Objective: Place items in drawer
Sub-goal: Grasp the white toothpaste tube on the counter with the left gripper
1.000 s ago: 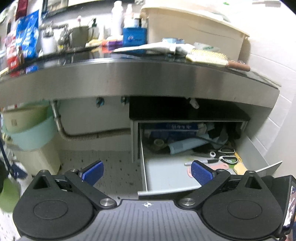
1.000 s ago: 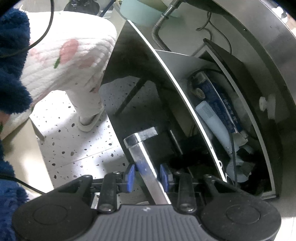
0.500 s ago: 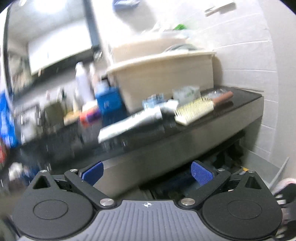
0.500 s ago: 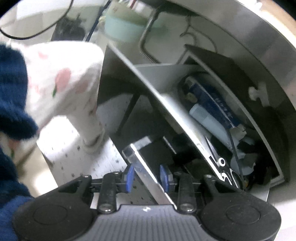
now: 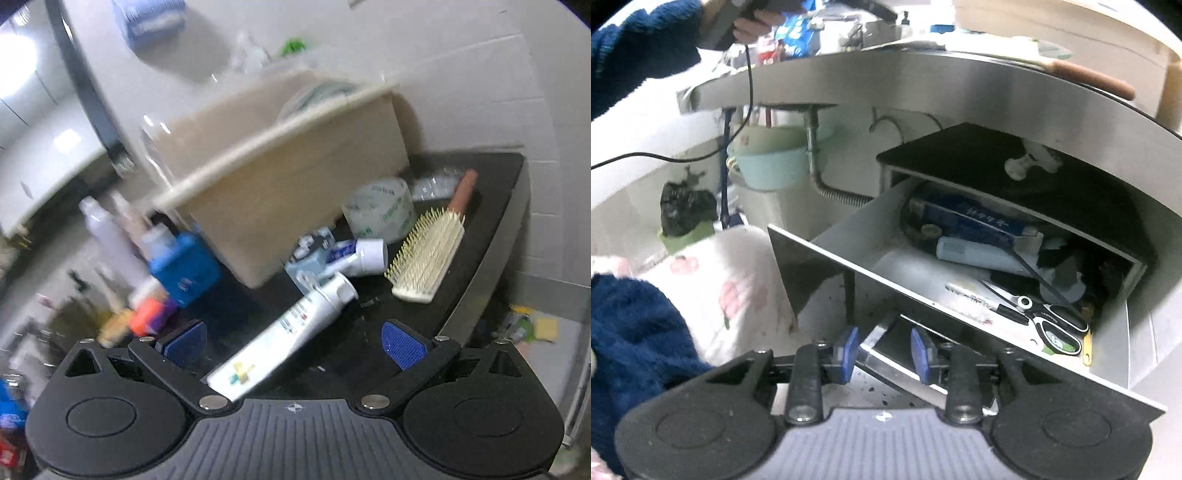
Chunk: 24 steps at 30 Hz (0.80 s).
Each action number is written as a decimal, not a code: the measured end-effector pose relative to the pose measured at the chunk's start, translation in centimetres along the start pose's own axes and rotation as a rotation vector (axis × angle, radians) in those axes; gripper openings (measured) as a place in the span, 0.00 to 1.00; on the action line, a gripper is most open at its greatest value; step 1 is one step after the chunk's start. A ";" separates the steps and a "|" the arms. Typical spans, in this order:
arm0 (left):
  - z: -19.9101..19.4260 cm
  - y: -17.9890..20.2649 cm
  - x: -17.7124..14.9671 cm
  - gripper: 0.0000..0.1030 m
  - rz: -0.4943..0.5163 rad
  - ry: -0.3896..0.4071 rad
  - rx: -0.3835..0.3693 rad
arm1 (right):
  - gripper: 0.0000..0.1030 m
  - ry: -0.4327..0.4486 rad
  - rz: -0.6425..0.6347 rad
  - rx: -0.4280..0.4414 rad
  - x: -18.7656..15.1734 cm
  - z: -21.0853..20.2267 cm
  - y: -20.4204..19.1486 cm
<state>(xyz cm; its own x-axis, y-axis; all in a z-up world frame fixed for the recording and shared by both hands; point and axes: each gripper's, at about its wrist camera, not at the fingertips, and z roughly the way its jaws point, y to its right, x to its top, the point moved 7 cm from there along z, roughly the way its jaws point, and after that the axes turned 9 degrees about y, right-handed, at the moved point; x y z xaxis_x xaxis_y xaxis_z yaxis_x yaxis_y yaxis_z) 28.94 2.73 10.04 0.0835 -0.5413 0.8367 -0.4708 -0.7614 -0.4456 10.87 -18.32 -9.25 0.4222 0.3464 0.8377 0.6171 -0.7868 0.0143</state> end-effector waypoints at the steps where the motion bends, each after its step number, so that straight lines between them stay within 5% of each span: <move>1: 0.6 -0.4 -0.2 0.99 -0.008 -0.015 -0.028 | 0.30 0.004 0.014 0.001 0.0 -0.2 0.1; 14: 7.0 -2.5 -0.7 0.79 -0.062 -0.153 -0.284 | 0.30 0.010 0.108 0.017 -0.5 -0.7 -0.2; 19: 8.2 -2.3 -0.3 0.78 -0.085 -0.168 -0.317 | 0.30 0.030 0.159 0.034 -0.2 -1.0 -0.1; 24: 8.4 -2.5 -0.3 0.66 -0.141 -0.188 -0.345 | 0.30 0.038 0.164 0.031 -0.1 -1.0 -0.1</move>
<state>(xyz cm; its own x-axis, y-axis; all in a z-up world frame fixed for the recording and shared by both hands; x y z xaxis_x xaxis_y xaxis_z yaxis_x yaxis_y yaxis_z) 37.49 1.78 8.22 0.3121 -0.5208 0.7945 -0.7072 -0.6858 -0.1717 10.11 -18.81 -8.83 0.4939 0.1950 0.8474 0.5626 -0.8147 -0.1404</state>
